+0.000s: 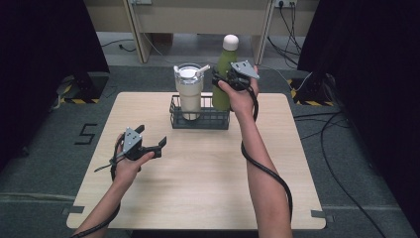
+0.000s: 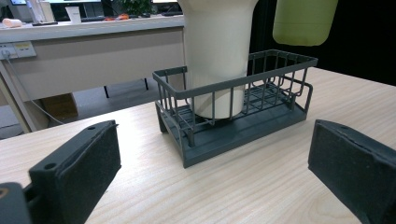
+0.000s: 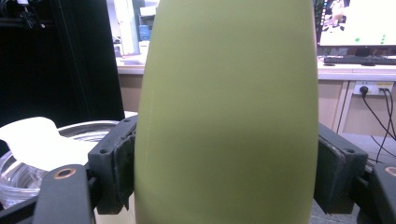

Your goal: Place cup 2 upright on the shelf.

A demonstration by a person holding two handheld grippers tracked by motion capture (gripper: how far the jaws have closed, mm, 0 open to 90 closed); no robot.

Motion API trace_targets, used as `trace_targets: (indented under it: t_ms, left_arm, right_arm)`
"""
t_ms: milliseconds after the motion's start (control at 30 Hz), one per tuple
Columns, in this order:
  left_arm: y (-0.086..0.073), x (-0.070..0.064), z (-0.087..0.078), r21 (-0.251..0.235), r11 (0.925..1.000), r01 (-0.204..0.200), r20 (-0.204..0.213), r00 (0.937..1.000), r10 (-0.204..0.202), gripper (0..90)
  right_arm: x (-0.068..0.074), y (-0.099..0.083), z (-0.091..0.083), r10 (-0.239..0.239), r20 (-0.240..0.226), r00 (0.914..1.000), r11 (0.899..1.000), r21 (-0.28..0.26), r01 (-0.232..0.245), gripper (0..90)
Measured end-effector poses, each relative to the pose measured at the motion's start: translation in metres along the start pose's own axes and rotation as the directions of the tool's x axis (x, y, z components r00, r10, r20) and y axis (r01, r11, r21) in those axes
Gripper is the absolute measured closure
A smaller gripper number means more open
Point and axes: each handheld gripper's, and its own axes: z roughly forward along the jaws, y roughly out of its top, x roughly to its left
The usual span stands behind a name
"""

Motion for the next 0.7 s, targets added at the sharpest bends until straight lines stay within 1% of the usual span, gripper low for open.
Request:
trace_targets:
  t_ms: [400,700]
  left_arm:
    - [0.0,0.0,0.0,0.0,1.0,0.002,0.0,1.0,-0.002,1.5]
    - [-0.001,0.001,0.0,0.001,1.0,0.001,-0.001,1.0,-0.001,1.5]
  right_arm:
    - [0.002,-0.005,0.009,0.006,-0.003,1.0,1.0,0.018,-0.006,22.9]
    - [0.001,-0.007,0.014,0.007,0.005,1.0,1.0,0.027,-0.007,22.9]
